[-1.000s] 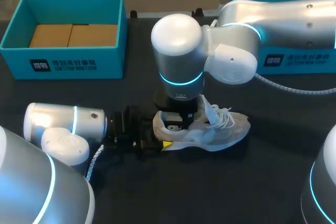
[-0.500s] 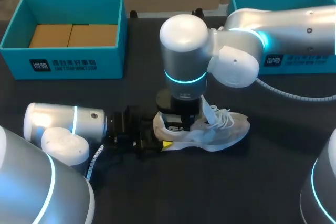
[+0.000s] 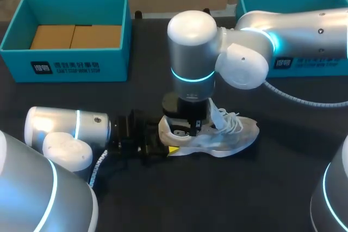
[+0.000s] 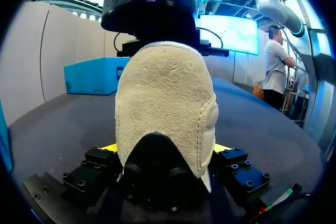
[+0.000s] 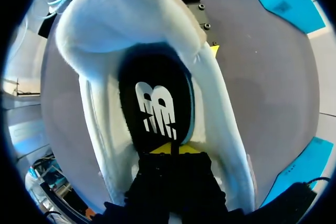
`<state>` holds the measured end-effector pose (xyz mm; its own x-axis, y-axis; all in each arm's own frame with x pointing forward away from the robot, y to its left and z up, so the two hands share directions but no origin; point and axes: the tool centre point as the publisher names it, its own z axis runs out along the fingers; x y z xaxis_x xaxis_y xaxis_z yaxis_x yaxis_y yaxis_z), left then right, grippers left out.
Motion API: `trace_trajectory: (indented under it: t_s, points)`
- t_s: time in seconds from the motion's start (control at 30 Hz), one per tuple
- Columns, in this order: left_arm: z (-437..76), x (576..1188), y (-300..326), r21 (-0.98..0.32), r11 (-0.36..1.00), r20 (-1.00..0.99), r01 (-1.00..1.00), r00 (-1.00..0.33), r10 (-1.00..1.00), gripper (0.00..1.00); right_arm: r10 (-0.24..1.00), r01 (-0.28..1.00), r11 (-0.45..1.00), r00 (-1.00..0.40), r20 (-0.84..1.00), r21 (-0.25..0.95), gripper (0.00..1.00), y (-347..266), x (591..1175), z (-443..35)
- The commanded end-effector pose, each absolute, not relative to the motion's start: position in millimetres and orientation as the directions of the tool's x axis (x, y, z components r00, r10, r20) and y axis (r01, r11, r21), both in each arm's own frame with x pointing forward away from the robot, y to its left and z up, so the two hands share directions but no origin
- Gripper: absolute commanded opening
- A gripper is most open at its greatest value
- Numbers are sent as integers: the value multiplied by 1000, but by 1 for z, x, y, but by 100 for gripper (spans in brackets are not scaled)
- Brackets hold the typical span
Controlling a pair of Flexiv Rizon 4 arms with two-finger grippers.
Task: Take the shoe out of the shoebox, open the shoe tongue, remove and reinsert the insole, then place the shoe into the shoebox
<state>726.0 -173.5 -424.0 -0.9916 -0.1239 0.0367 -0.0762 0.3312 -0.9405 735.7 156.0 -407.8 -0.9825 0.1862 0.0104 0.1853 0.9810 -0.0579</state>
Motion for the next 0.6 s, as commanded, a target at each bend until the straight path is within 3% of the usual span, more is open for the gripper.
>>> trace_trajectory:
  t_s: [0.03, 0.3, 0.6]
  points:
    - [-425, 725, -172, -941, 331, 36, -76, -991, -126, 0, 195, 194, 979, -981, 12, -60, 0, 150, 731, -422]
    - [-425, 725, -172, -941, 331, 36, -76, -991, -126, 0, 207, 207, 978, -978, -18, -14, 0, 134, 733, -373]
    - [-425, 725, -172, -941, 331, 36, -76, -991, -126, 0, 140, 138, 990, -989, -45, 38, 0, 136, 739, -341]
